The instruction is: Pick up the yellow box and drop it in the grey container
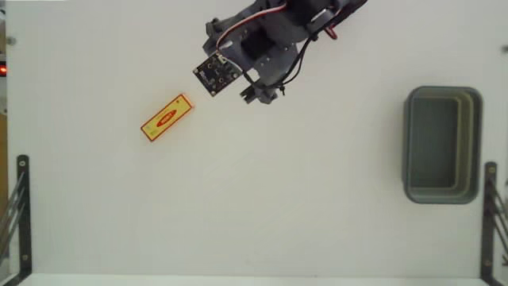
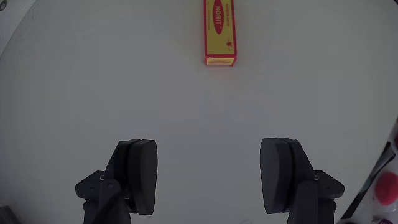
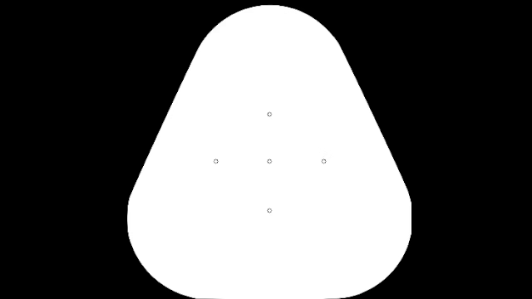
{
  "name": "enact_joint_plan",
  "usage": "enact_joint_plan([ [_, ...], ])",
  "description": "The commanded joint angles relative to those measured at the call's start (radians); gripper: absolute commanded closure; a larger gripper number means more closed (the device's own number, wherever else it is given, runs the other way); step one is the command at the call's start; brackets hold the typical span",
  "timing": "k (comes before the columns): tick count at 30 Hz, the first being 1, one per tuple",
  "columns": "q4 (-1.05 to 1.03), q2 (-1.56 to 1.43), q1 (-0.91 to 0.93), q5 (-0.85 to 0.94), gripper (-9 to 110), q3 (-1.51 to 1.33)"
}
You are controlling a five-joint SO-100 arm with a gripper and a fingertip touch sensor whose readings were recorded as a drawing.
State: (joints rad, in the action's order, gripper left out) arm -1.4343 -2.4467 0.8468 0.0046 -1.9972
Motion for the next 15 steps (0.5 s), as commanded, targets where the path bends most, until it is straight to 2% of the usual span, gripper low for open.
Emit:
enact_joint_plan([
  [1,0.004,-0.034,0.023,-0.005,-9,-0.002],
  [15,0.059,0.030,0.023,-0.005,-9,0.006],
])
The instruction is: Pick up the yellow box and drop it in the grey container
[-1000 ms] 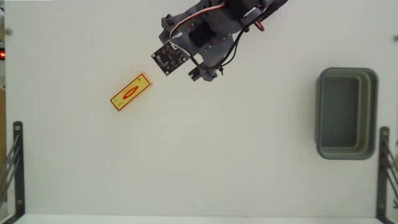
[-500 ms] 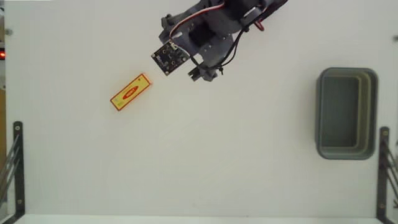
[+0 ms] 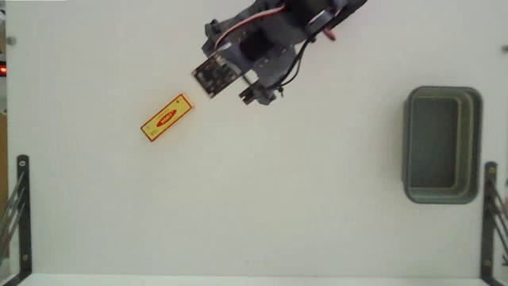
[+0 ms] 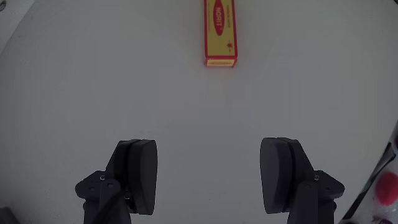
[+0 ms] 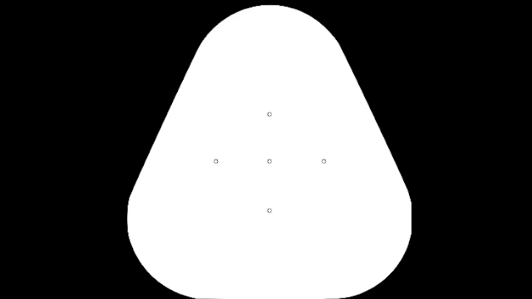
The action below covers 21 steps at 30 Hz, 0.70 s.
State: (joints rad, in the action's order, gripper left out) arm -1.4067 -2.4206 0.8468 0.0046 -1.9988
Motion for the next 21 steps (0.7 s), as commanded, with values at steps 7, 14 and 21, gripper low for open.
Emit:
enact_joint_plan([
  [7,0.095,0.083,0.023,-0.005,-9,0.024],
  [14,0.161,0.176,0.023,-0.005,-9,0.051],
  [21,0.236,0.299,0.023,-0.005,-9,0.099],
])
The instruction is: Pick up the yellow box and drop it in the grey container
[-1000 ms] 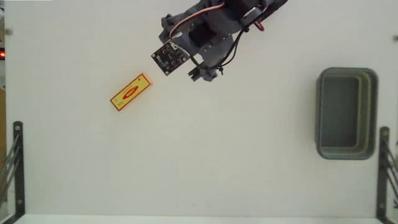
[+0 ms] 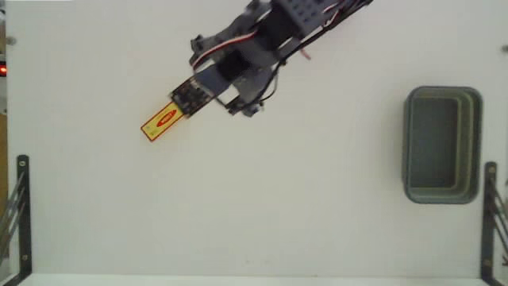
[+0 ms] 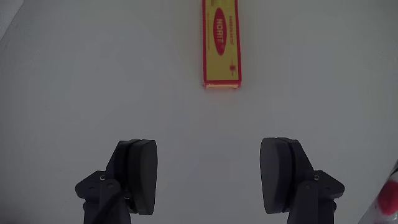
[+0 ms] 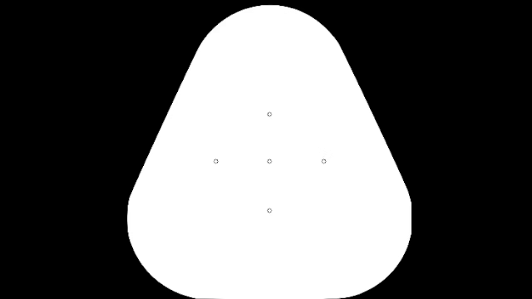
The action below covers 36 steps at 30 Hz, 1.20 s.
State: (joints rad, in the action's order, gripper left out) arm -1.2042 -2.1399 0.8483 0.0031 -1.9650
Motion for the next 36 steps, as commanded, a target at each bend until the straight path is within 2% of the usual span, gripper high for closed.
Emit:
enact_joint_plan([
  [1,0.041,0.033,0.022,-0.003,-9,0.072],
  [27,0.185,0.530,0.022,-0.003,-9,0.425],
  [36,0.185,0.540,0.022,-0.003,-9,0.435],
])
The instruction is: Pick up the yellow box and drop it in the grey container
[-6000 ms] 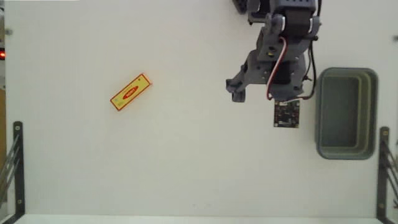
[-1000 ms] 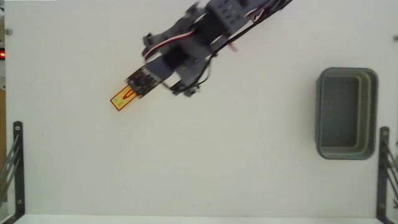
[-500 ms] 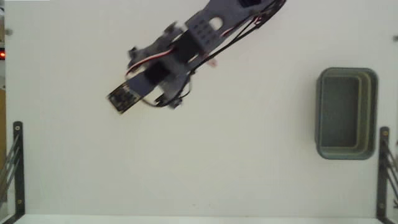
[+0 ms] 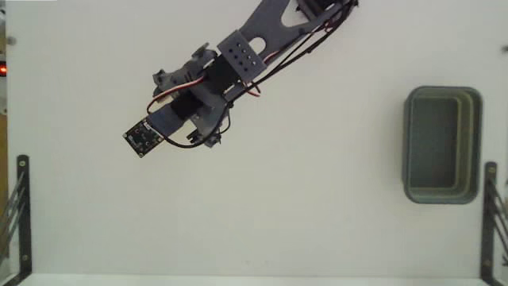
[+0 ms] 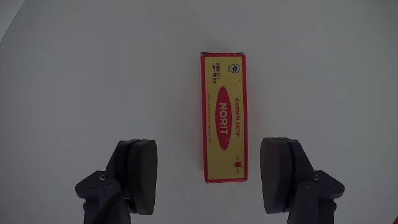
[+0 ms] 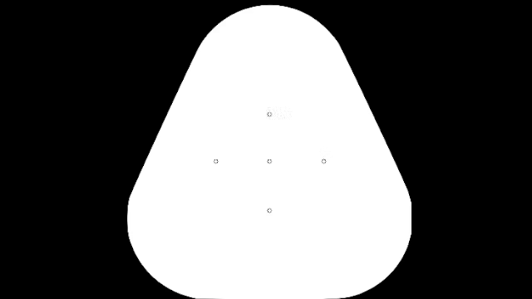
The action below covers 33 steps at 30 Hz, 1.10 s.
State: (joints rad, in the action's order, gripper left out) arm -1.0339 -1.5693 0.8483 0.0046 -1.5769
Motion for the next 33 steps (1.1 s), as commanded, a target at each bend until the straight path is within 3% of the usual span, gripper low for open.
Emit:
enact_joint_plan([
  [1,0.015,-0.030,0.022,-0.005,-9,0.047],
  [33,0.030,0.034,0.022,-0.005,-9,0.096],
])
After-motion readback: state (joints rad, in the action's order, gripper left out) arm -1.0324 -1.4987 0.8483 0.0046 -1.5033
